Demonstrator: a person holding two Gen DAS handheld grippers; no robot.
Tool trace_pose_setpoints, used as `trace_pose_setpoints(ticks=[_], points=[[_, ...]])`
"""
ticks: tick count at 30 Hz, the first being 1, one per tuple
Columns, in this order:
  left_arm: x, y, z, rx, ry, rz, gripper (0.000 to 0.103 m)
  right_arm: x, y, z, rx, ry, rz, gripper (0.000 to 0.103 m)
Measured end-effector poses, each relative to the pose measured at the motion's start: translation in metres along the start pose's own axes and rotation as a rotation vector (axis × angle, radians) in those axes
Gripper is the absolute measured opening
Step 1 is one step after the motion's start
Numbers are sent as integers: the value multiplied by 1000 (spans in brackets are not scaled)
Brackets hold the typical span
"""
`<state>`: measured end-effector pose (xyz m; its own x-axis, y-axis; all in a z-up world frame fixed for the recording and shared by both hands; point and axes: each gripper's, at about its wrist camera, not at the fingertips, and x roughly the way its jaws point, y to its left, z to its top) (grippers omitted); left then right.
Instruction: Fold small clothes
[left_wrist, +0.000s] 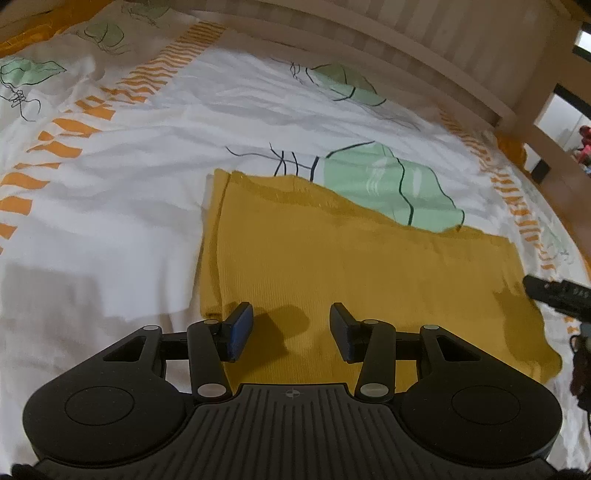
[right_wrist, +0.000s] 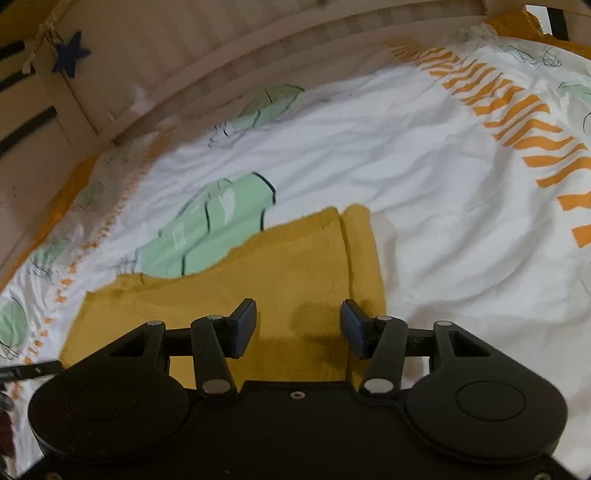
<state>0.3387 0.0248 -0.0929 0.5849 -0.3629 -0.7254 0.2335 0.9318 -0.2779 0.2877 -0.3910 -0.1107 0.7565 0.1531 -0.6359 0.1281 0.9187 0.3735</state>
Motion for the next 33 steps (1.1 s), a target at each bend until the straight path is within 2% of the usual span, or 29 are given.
trace_pose_setpoints(ticks=[5,9,10,11,12,14,20,25,31,33], points=[[1,-2,2,45,-13,13,44,-1,-3,-1,-5,-8,-25,58],[3,-3,2,42,-8,3,44,3,-4,-4,-2,13,-9,58],[3,-4,2,44,-9,3,44,4,-2,-5,-9,18,-5,51],[3,-4,3,46,-8,2,44,4,0,-5,-18,21,-8,33],[3,-4,3,48,-9,2,44,4,2,-4,-25,25,-11,20],[4,-4,3,48,-9,2,44,3,7,-3,-35,29,-16,14],[4,-6,3,50,-11,2,44,-2,10,0,-67,19,-138,9],[6,-7,1,56,-2,6,44,2,5,-2,-47,31,-121,10],[17,-11,-6,86,35,30,48,2,1,-7,-59,32,-105,29],[22,-12,-9,95,43,36,56,1,-1,-7,-53,29,-101,35]])
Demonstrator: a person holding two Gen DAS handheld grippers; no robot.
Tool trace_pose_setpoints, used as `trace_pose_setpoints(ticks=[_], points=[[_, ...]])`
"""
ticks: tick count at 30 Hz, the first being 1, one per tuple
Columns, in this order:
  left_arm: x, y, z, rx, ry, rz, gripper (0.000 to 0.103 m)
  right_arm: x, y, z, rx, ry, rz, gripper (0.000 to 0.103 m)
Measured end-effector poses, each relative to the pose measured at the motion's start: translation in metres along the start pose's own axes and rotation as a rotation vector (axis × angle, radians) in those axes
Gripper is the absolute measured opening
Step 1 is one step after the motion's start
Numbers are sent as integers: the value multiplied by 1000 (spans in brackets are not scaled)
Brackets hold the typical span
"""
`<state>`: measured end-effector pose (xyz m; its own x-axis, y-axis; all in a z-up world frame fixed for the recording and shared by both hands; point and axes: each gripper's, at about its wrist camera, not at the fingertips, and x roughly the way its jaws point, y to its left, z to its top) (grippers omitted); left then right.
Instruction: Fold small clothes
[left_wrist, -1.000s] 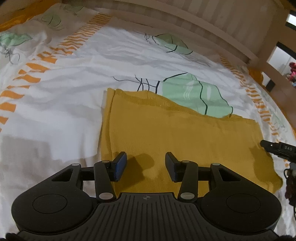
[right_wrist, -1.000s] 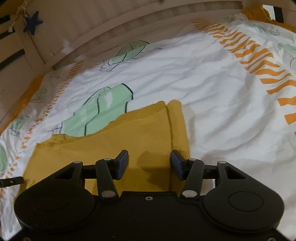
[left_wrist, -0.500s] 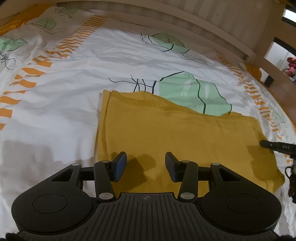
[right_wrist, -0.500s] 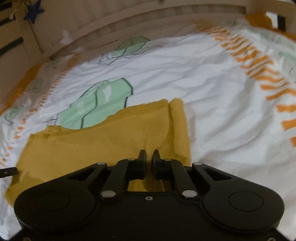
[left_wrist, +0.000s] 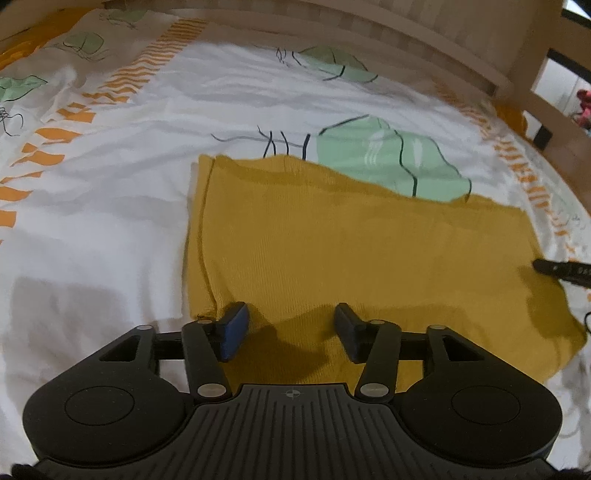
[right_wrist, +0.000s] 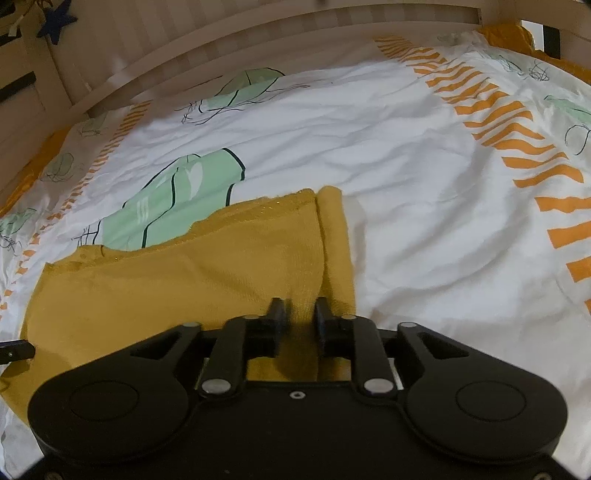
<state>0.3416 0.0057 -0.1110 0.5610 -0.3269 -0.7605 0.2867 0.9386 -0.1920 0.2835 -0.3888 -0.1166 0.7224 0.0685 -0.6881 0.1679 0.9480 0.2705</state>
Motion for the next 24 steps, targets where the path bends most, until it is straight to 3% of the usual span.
trace_pose_setpoints(ticks=[5,9,11,15,18,21,23,24], points=[[4,-9,-5,34,0,-1,75,-1,0,-2,-13,3,41,58],[8,-21,-10,106,12,24,87,-9,6,-2,-39,-1,40,65],[10,-25,-12,117,25,30,90,-15,6,-1,-48,-9,35,74],[11,-26,-11,110,32,36,92,-18,-6,0,-20,0,11,79],[10,-27,-12,107,29,39,92,-9,-20,-3,62,51,56,82],[6,-30,-7,74,38,46,87,-4,-24,-4,82,66,104,93],[1,-31,0,19,39,17,84,-1,-24,-5,89,74,140,103],[-1,-33,4,-6,43,-1,84,1,-23,-7,89,74,141,103]])
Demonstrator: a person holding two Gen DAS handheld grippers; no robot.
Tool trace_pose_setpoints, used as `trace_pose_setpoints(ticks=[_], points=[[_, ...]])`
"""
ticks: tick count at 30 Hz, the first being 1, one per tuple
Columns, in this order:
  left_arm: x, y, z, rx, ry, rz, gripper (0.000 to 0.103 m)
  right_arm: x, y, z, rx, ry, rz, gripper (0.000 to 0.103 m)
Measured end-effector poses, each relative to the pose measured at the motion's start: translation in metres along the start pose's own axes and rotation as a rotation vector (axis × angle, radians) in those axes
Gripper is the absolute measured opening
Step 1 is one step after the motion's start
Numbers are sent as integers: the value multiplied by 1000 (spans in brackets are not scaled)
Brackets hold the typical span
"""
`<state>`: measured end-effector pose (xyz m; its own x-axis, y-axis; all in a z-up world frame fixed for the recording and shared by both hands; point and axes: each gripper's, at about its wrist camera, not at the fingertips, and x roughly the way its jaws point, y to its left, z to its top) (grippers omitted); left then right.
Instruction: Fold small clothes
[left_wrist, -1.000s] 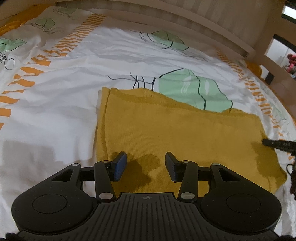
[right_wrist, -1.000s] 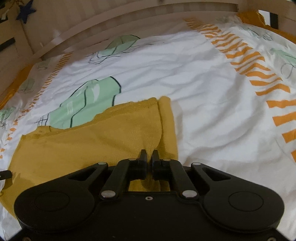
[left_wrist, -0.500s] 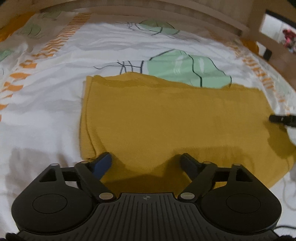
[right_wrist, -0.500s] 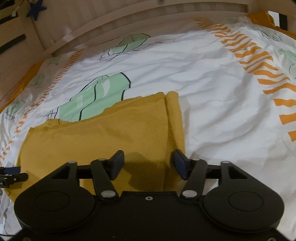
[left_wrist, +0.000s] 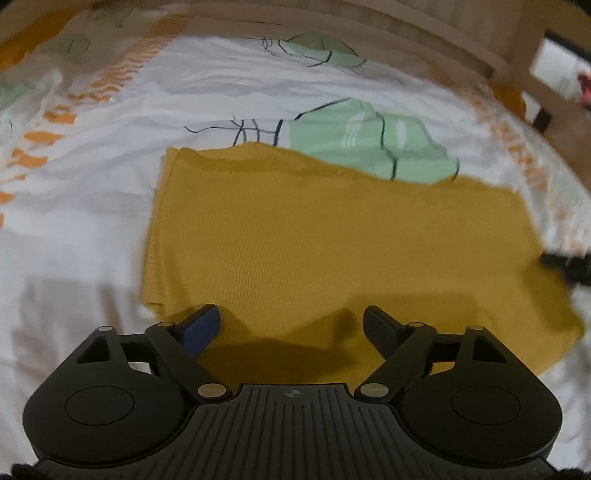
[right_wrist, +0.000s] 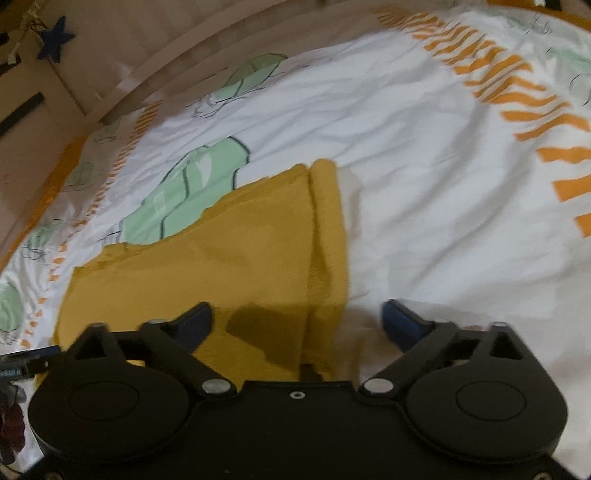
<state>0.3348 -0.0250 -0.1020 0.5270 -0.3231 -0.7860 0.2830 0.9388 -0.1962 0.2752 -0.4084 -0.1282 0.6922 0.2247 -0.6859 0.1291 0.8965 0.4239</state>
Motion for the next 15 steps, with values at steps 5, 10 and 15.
trace_pose_setpoints(ticks=[5,10,15], points=[[6,-21,29,-41,-6,-27,84,1,5,-9,-69,-21,-20,103],[27,-51,54,-56,-2,-46,84,3,8,-9,-96,-7,-42,103],[59,-69,65,-79,34,-11,84,2,5,-8,-82,-6,-29,103]])
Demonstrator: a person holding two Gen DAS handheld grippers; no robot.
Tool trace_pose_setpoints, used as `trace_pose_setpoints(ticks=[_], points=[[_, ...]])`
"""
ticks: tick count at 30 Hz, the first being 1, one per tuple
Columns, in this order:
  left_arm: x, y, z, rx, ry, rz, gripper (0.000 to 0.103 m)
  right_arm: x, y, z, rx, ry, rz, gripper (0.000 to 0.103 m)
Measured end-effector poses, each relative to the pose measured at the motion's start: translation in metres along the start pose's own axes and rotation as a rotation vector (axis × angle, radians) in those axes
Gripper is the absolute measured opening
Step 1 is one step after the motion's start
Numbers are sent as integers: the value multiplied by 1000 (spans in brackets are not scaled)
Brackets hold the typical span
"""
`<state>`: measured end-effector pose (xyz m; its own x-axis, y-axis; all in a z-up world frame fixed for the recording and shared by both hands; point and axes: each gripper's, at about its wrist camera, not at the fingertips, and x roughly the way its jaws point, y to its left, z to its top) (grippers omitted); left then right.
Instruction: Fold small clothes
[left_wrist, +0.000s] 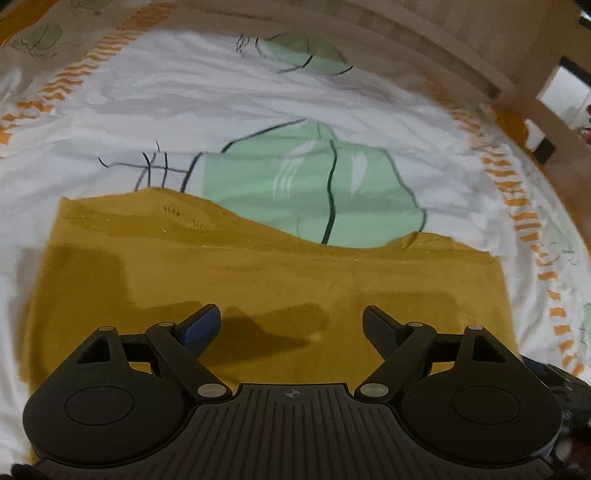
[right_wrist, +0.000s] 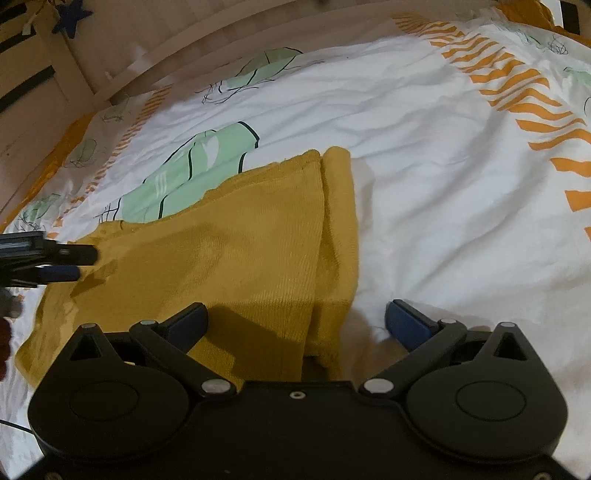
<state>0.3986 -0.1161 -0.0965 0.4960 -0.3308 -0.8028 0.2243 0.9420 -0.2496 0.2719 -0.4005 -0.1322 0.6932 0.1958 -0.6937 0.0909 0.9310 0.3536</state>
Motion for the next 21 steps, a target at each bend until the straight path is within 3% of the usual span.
trace_pose_setpoints(ticks=[3,7,15,21], points=[[22,1,0,-20,47,49,83,0,-3,1,19,2,12,103],[29,-9,-3,46,30,108,84,-1,-9,3,58,2,34,103],[-2,-15,-31,42,20,103,84,-3,-29,9,183,-3,133,103],[-23,-22,-67,109,28,77,84,-7,-44,12,251,15,240,103]])
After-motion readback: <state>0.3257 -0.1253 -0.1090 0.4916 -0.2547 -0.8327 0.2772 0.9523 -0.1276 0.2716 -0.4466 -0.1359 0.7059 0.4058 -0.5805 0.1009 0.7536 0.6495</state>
